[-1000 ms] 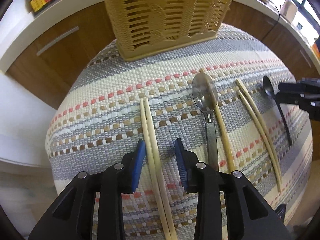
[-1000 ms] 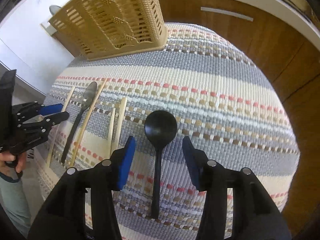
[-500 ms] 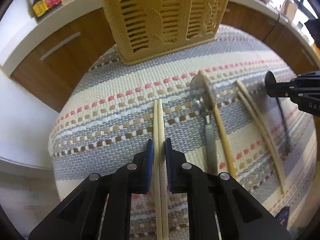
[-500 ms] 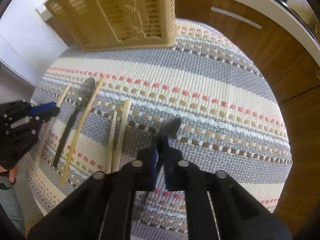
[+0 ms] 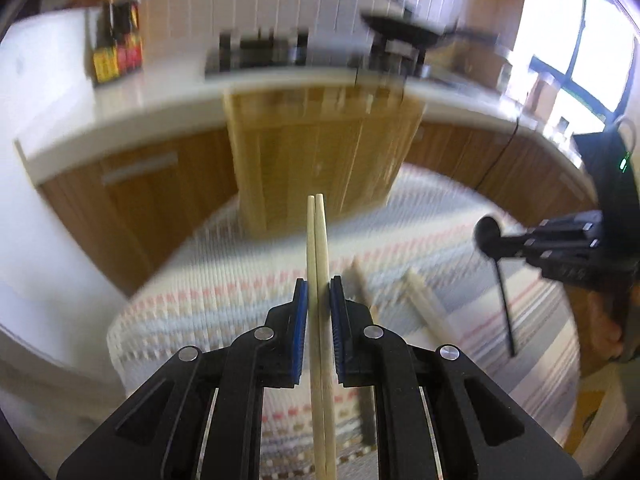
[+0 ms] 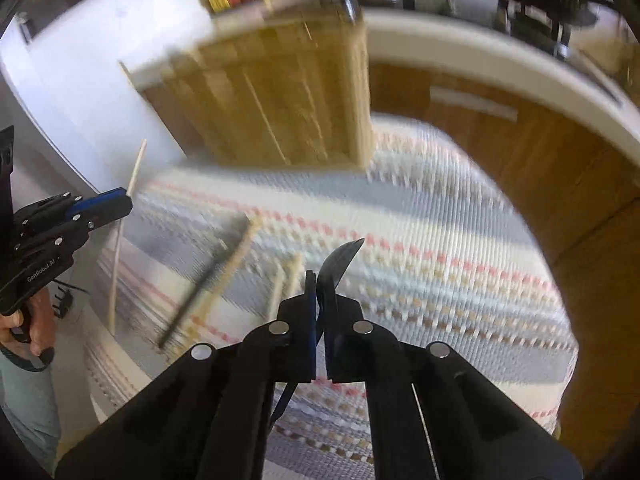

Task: Organize utensils
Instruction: 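Carry chopsticks and black spoon over the yellow basket and open both grippers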

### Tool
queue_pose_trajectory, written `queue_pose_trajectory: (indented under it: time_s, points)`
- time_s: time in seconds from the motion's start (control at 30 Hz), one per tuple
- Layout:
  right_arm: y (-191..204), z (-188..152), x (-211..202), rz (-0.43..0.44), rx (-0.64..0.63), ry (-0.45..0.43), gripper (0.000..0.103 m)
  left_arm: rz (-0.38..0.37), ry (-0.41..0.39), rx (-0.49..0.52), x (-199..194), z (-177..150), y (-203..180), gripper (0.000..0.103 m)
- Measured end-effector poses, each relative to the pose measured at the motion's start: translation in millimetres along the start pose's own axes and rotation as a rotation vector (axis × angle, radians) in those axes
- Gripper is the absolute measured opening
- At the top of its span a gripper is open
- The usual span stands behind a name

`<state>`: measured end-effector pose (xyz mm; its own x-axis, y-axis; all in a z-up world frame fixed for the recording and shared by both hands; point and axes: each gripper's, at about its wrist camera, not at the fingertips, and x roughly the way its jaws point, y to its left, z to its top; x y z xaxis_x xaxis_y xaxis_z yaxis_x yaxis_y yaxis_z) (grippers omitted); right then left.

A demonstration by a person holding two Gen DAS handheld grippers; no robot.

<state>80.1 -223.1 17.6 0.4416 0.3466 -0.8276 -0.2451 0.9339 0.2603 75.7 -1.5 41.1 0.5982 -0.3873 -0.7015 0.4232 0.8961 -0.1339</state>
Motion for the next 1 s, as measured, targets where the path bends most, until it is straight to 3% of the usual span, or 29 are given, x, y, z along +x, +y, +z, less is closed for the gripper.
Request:
queue_pose_trajectory:
  time_s: [0.17, 0.3, 0.47, 0.57, 0.63, 0.83, 1.0]
  points:
    - [19.0, 28.6, -44.2, -0.013, -0.03, -0.189, 0.002, -0.02, -0.215, -0.037, -48.5, 32.6, -1.0, 0.009]
    - [32.7, 58.5, -68.5, -0.084, -0.058, -0.341, 0.002, 0.001, -0.393, -0.072, -75.9, 66.5, 4.3, 0.009]
    - [35.6, 99.1, -92.9, -0.152, -0.038, -0.517, 0.002, 0.025, -0.554, -0.103, -77.2, 99.9, 7.1, 0.009]
    - [36.9, 118.3, -96.5, -0.254, -0.025, -0.621, 0.002, 0.019, -0.652, -0.157, -69.0, 117.1, 21.2, 0.01]
    - [38.8, 130.9, -89.0, -0.366, -0.01, -0.658, 0.002, 0.023, -0.689, -0.181, -67.6, 128.4, 29.7, 0.01]
    - [32.4, 152.3, -55.0, -0.382, -0.004, -0.696, 0.002, 0.076, -0.741, -0.197, -43.8, 138.4, 36.8, 0.01]
    - [37.0, 147.1, -24.5, -0.441, -0.07, -0.702, 0.002, 0.104, -0.752, -0.189, -19.4, 134.3, 38.9, 0.01]
